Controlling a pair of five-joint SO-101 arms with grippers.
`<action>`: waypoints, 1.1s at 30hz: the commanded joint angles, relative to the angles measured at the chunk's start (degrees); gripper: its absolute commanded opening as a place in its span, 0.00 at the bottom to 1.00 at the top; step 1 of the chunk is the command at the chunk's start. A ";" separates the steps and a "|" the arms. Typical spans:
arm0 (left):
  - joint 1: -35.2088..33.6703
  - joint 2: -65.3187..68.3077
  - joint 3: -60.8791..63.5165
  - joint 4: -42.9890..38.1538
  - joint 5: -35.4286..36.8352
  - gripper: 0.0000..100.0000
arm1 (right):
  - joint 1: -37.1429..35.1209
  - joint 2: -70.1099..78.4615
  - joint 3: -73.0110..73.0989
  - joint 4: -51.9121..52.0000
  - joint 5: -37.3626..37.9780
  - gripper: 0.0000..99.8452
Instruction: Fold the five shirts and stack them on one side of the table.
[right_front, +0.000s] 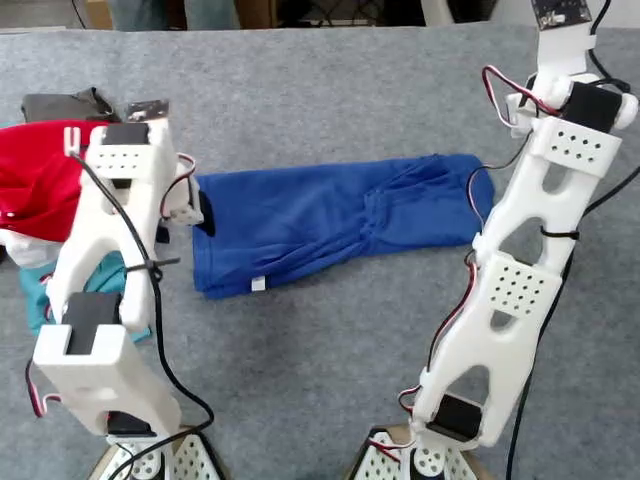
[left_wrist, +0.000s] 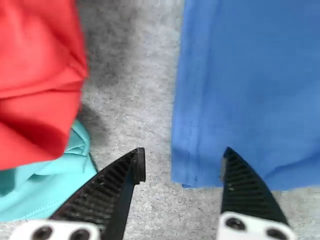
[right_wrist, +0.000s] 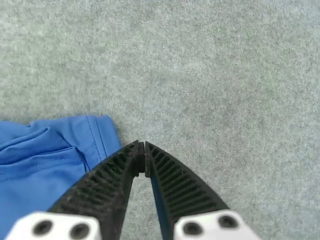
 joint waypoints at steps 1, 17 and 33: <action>-0.57 0.97 -2.51 -0.53 0.62 0.28 | 0.79 -3.91 -2.59 -1.14 0.53 0.02; 0.92 10.64 -2.24 -5.71 1.05 0.28 | 0.44 -3.91 -2.24 -1.14 1.58 0.02; 1.19 21.63 -6.02 -8.62 8.18 0.03 | 1.05 -4.00 -6.55 1.14 1.67 0.02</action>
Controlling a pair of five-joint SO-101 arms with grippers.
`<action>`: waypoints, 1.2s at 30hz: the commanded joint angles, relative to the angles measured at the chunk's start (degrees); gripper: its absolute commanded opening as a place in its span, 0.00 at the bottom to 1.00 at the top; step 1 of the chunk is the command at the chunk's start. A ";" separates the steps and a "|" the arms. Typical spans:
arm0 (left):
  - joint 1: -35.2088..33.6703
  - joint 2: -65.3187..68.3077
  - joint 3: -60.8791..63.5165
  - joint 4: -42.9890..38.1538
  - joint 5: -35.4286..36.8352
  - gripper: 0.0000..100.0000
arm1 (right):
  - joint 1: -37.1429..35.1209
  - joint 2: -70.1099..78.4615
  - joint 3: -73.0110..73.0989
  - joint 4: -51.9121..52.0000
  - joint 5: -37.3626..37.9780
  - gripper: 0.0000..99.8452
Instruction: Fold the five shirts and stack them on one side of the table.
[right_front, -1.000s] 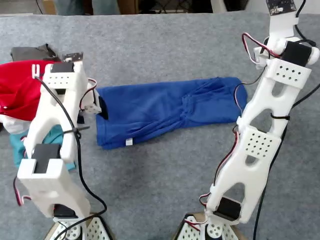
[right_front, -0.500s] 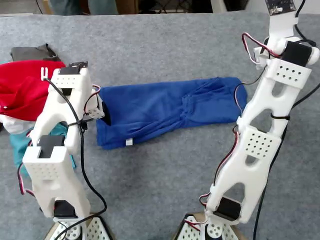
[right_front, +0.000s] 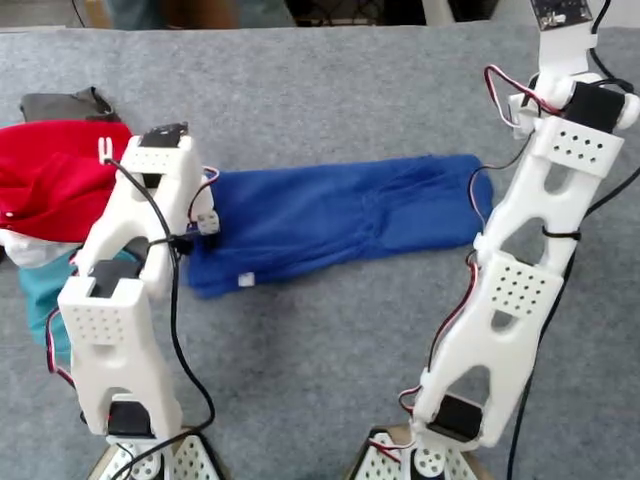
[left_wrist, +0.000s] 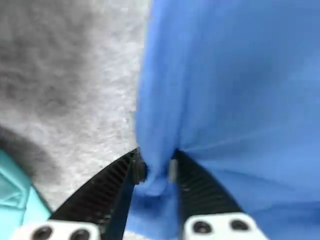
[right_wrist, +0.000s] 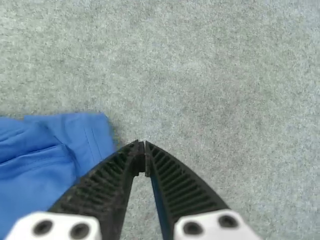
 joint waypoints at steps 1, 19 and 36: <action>-0.75 0.53 -0.40 -2.46 0.79 0.03 | 1.32 -4.18 -5.67 1.23 0.62 0.02; 9.19 -11.87 -21.23 15.30 -8.09 0.03 | 10.64 -11.47 -5.67 -0.35 0.18 0.02; 34.51 -0.88 -40.22 5.19 0.88 0.03 | 20.13 -15.43 -5.67 -2.55 0.53 0.02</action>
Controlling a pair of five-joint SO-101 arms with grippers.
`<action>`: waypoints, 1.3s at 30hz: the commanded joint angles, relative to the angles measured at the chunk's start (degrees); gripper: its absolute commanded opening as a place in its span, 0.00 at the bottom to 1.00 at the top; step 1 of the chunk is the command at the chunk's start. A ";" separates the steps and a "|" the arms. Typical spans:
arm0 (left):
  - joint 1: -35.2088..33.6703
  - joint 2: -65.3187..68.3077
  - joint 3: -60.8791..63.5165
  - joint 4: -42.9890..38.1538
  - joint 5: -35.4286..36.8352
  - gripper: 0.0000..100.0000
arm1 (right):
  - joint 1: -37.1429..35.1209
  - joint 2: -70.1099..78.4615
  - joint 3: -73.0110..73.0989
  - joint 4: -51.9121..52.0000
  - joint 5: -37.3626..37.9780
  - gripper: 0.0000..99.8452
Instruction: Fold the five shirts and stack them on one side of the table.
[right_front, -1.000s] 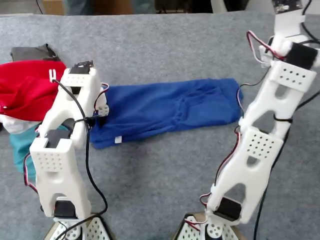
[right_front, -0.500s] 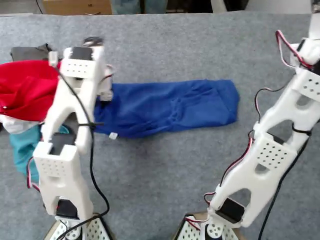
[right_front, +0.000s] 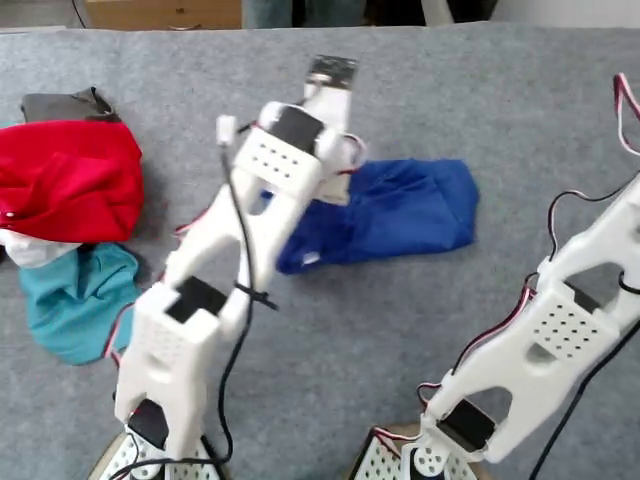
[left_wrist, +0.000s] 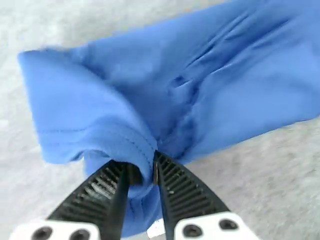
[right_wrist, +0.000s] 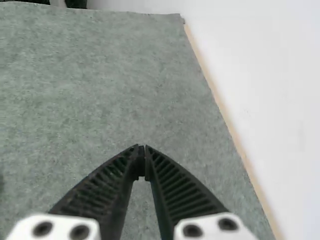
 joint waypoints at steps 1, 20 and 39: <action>3.47 2.99 -7.52 -3.60 0.70 0.03 | 1.85 -3.38 -2.42 -1.58 0.53 0.02; 11.38 30.68 -44.97 -8.00 0.26 0.03 | 7.47 -3.56 -2.42 -4.04 0.35 0.02; 16.84 37.80 -45.93 -25.14 -14.68 0.03 | 7.65 -5.05 -2.33 -3.34 0.35 0.02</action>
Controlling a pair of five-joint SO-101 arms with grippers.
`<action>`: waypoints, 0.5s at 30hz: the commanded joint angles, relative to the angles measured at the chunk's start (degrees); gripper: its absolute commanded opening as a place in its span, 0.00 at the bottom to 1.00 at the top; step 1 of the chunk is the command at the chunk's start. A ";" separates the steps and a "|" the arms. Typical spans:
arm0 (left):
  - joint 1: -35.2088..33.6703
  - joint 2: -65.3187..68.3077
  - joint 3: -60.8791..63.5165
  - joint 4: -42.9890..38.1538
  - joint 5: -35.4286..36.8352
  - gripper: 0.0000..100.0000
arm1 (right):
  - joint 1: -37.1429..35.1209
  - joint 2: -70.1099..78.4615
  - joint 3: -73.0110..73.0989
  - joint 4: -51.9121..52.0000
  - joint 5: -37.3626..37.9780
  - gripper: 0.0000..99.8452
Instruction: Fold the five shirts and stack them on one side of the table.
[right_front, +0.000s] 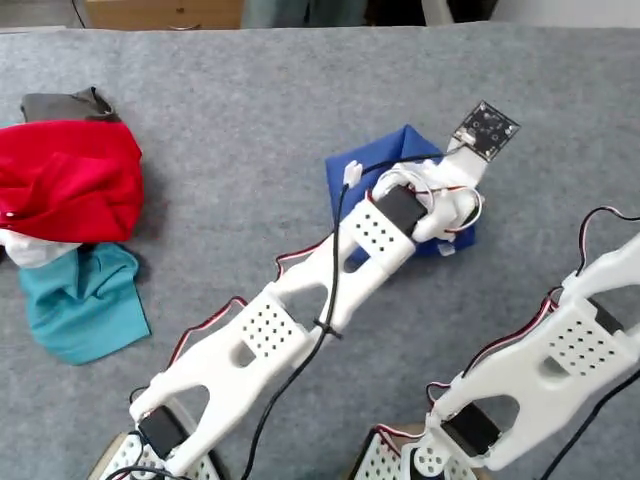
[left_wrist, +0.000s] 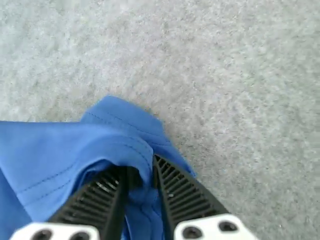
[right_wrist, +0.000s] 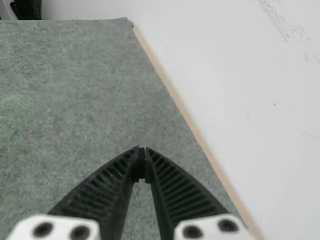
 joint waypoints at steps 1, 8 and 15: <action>0.48 -1.32 1.19 -3.25 -0.79 0.03 | 0.09 -2.95 -2.24 -0.26 0.35 0.02; -0.57 -1.32 3.47 -3.25 -0.35 0.14 | -0.79 -2.86 -2.15 0.00 0.53 0.02; -7.69 -3.96 -4.97 1.76 2.64 0.19 | -10.20 -0.40 4.62 4.04 13.63 0.07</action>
